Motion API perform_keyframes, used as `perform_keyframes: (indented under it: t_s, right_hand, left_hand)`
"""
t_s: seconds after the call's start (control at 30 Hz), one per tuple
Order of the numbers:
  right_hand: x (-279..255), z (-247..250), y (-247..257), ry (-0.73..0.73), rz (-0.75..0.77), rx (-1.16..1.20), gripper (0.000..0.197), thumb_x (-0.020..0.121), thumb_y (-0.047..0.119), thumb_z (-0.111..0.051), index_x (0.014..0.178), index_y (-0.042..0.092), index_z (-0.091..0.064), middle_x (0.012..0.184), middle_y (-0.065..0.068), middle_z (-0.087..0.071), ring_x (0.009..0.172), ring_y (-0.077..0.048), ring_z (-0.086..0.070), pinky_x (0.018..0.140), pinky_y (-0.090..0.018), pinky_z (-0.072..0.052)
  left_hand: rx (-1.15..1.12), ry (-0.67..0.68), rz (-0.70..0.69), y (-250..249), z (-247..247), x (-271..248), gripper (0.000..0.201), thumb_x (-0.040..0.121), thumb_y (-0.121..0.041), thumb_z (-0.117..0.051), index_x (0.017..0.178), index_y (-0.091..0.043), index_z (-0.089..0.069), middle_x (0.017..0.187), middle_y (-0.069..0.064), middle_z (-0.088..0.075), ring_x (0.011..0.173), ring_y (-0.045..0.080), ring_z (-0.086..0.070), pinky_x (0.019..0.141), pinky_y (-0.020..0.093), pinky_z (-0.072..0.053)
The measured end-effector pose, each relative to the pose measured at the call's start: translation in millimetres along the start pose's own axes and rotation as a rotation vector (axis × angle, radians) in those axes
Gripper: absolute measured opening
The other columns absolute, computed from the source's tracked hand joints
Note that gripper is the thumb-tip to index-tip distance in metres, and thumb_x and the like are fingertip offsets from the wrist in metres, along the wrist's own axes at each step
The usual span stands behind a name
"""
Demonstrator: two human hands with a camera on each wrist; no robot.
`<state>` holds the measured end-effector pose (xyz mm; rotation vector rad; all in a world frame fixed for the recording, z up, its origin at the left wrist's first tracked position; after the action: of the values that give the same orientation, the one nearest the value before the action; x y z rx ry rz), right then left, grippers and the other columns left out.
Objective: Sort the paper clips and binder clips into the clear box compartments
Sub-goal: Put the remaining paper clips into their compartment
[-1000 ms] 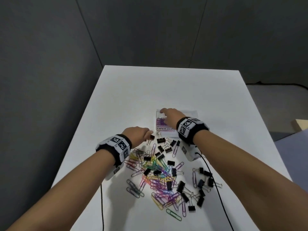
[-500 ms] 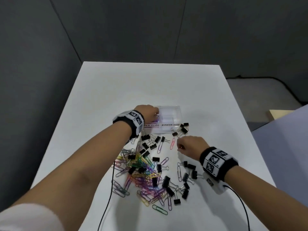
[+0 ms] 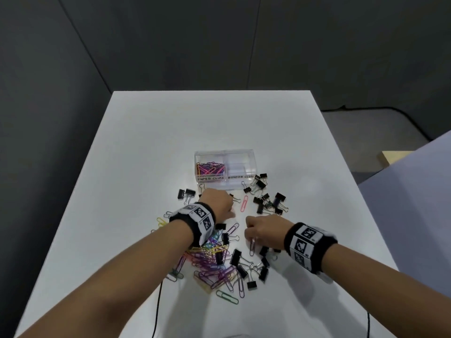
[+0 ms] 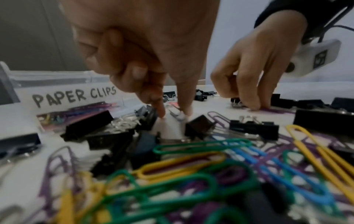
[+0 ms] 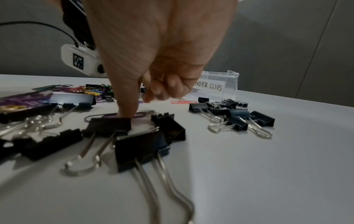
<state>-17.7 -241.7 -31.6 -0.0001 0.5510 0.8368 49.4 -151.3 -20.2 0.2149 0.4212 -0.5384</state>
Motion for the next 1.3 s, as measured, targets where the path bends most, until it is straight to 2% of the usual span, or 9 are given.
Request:
perform_keyframes:
  t_s: [0.1, 0.27, 0.4, 0.5, 0.57, 0.63, 0.83, 1.07, 1.3]
  right_hand:
    - [5, 0, 0, 0.042, -0.044, -0.046, 0.022, 0.093, 0.021, -0.053, 0.109, 0.009, -0.059, 0.114, -0.009, -0.053, 0.097, -0.030, -0.059, 0.068, -0.034, -0.042]
    - [8, 6, -3, 0.019, -0.086, 0.045, 0.013, 0.089, 0.013, -0.051, 0.096, 0.006, -0.059, 0.105, -0.010, -0.057, 0.086, -0.025, -0.054, 0.067, -0.032, -0.041]
    - [4, 26, -23, -0.077, -0.247, 0.203, 0.010, 0.090, 0.011, -0.051, 0.098, 0.016, -0.051, 0.091, -0.006, -0.058, 0.079, -0.017, -0.048, 0.070, -0.029, -0.041]
    - [7, 40, -39, -0.134, -0.332, 0.204, 0.041, 0.091, 0.009, -0.045, 0.131, 0.020, -0.042, 0.111, -0.006, -0.063, 0.084, -0.020, -0.054, 0.071, -0.028, -0.041]
    - [14, 44, -43, -0.131, -0.341, 0.156, 0.049, 0.091, 0.005, -0.041, 0.135, 0.024, -0.040, 0.126, -0.003, -0.058, 0.103, -0.024, -0.059, 0.081, -0.032, -0.046]
    - [24, 43, -42, -0.097, -0.323, 0.114, 0.048, 0.091, 0.004, -0.040, 0.134, 0.025, -0.043, 0.129, -0.004, -0.055, 0.110, -0.026, -0.058, 0.087, -0.035, -0.047]
    - [39, 39, -40, -0.078, -0.317, 0.028, 0.022, 0.095, 0.016, -0.046, 0.113, 0.010, -0.056, 0.115, -0.011, -0.060, 0.102, -0.030, -0.060, 0.082, -0.037, -0.047]
    - [41, 35, -50, -0.033, -0.367, 0.050, 0.022, 0.091, 0.015, -0.052, 0.108, 0.005, -0.062, 0.121, -0.012, -0.055, 0.111, -0.030, -0.054, 0.087, -0.036, -0.045]
    - [34, 31, -43, -0.090, -0.389, 0.071, 0.021, 0.092, 0.013, -0.046, 0.105, 0.003, -0.059, 0.114, -0.013, -0.059, 0.108, -0.029, -0.056, 0.087, -0.039, -0.046]
  left_hand:
    - [-0.125, -0.066, 0.082, 2, -3, -2, 0.030, 0.095, -0.032, -0.045, 0.104, -0.008, -0.060, 0.107, 0.008, -0.064, 0.097, 0.027, -0.063, 0.075, 0.033, -0.048]
    - [-0.142, -0.111, 0.061, -3, -10, -10, 0.025, 0.094, -0.014, -0.044, 0.114, -0.006, -0.056, 0.121, 0.011, -0.055, 0.110, 0.030, -0.054, 0.084, 0.039, -0.047]
    - [-0.127, -0.196, -0.019, -4, -7, -21, 0.025, 0.094, -0.016, -0.043, 0.114, -0.006, -0.055, 0.119, 0.010, -0.057, 0.111, 0.029, -0.052, 0.087, 0.039, -0.045]
    - [-0.147, -0.192, -0.049, -5, -8, -24, 0.028, 0.094, -0.022, -0.045, 0.118, -0.009, -0.053, 0.122, 0.009, -0.056, 0.112, 0.028, -0.052, 0.089, 0.039, -0.045]
    - [-0.124, -0.155, -0.046, -7, -11, -23, 0.036, 0.094, -0.027, -0.047, 0.125, -0.010, -0.048, 0.128, 0.009, -0.051, 0.117, 0.028, -0.048, 0.092, 0.038, -0.043]
    - [-0.127, -0.127, -0.016, -6, -13, -20, 0.041, 0.093, -0.031, -0.050, 0.127, -0.009, -0.048, 0.131, 0.010, -0.049, 0.119, 0.029, -0.046, 0.093, 0.039, -0.042]
    - [-0.145, -0.100, 0.059, -14, -14, -17, 0.055, 0.087, -0.052, -0.051, 0.121, -0.009, -0.053, 0.126, 0.011, -0.055, 0.120, 0.028, -0.046, 0.100, 0.040, -0.040]
    - [-0.120, -0.070, 0.029, -28, -23, -19, 0.036, 0.095, -0.028, -0.045, 0.123, -0.006, -0.053, 0.128, 0.013, -0.054, 0.122, 0.031, -0.043, 0.098, 0.041, -0.038]
    - [-0.082, -0.064, -0.044, -28, -22, -18, 0.037, 0.096, -0.030, -0.045, 0.125, -0.007, -0.051, 0.130, 0.011, -0.052, 0.123, 0.029, -0.042, 0.101, 0.040, -0.033]
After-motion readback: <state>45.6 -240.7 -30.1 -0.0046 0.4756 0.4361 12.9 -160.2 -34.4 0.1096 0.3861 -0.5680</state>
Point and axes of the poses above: each hand's wrist, its own x-axis towards the middle knuckle, its own z-axis out of the back of the hand, y = z × x, the point moved 7 cm from there along x, towards the middle knuckle
